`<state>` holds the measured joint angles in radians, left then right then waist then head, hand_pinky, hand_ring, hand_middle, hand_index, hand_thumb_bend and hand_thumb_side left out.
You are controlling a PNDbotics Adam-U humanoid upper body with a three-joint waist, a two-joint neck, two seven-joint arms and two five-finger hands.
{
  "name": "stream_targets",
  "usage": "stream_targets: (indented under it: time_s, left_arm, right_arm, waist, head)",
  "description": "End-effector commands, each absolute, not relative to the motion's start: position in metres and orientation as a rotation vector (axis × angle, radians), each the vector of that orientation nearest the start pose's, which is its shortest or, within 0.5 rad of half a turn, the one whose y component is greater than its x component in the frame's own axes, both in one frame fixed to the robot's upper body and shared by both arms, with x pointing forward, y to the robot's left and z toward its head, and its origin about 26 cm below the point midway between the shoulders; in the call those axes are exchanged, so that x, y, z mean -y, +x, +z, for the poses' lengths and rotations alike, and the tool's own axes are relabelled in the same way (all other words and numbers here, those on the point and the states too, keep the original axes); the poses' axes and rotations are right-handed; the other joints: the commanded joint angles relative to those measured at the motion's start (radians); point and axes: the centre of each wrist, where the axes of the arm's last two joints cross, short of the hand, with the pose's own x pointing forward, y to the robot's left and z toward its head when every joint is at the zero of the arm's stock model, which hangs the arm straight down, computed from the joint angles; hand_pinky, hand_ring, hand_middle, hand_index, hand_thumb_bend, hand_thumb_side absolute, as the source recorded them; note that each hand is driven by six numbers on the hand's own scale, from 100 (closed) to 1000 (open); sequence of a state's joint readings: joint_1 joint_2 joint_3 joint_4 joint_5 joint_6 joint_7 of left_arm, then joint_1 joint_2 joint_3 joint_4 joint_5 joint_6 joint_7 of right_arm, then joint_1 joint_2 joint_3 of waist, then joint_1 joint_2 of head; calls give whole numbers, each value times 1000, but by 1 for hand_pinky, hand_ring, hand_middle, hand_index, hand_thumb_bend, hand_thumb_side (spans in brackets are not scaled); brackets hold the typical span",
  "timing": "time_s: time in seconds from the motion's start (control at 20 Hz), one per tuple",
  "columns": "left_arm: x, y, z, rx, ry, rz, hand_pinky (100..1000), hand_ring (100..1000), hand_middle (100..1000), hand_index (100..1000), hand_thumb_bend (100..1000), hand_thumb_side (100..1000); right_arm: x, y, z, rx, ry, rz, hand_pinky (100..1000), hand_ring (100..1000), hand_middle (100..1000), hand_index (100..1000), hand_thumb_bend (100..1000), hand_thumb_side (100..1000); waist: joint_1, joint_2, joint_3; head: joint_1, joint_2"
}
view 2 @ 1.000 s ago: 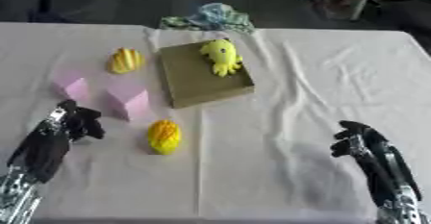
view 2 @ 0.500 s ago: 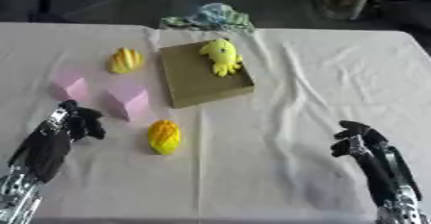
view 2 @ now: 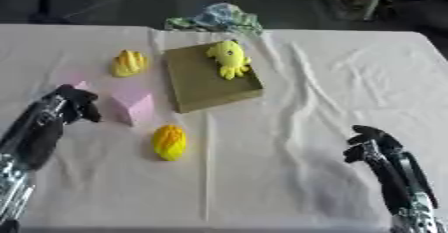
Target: Pick up objects on the table and place them in the box.
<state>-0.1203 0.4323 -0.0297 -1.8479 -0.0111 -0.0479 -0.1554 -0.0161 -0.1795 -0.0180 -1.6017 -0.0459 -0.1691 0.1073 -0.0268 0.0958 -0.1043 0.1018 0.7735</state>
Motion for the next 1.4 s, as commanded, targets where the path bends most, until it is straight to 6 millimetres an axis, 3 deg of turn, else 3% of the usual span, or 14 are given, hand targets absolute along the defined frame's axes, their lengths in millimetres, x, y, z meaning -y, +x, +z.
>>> stream_targets:
  time_s: [0.05,0.2,0.35,0.5,0.85,0.95,1.0,1.05,1.25,1.4]
  left_arm:
    - [-329,302,176,1989,400,-912,643,587,532,725,100,513]
    - [-348,315,215,1921,613,-1238,699,645,612,783,100,356]
    - [-366,332,243,1757,784,-1512,743,697,690,824,100,261]
    - [-379,353,251,1520,890,-1736,783,743,752,850,100,294]
    - [-402,393,216,1056,918,-2035,831,806,808,884,356,390]
    - [-409,400,205,970,928,-2069,834,811,812,885,384,397]
    - [-413,403,200,940,933,-2076,836,816,815,884,408,340]
    - [-416,405,195,916,942,-2080,841,821,821,886,419,407]
    - [-424,413,179,848,986,-2099,851,837,835,892,461,419]
    - [-427,417,169,856,1017,-2090,851,838,835,893,443,407]
  right_arm:
    - [293,281,18,1800,-54,222,507,526,551,742,100,610]
    - [294,281,18,1796,-57,232,507,526,551,742,100,611]
    - [294,281,17,1792,-56,244,507,526,551,742,100,612]
    - [294,281,17,1788,-54,253,507,526,551,742,100,613]
    - [294,280,16,1784,-50,257,507,526,551,742,100,619]
    - [294,280,16,1784,-50,255,507,527,551,742,100,620]
    - [294,280,16,1784,-49,255,507,527,551,742,100,617]
    - [293,280,16,1784,-48,254,507,527,552,742,100,620]
    - [293,280,15,1783,-49,251,507,527,552,742,100,621]
    - [293,280,15,1782,-47,250,507,526,552,742,100,622]
  waist:
    - [22,-14,-5]
    - [30,-18,-14]
    - [37,-21,-25]
    - [41,-24,-34]
    - [43,-26,-46]
    - [42,-26,-46]
    - [42,-26,-46]
    - [41,-26,-46]
    - [38,-26,-44]
    - [35,-26,-43]
  head:
    - [-8,-3]
    - [-11,-3]
    - [-8,-3]
    - [-3,-3]
    - [-2,-3]
    - [-5,-3]
    - [-6,-3]
    - [-7,-3]
    - [-10,-3]
    - [-11,-3]
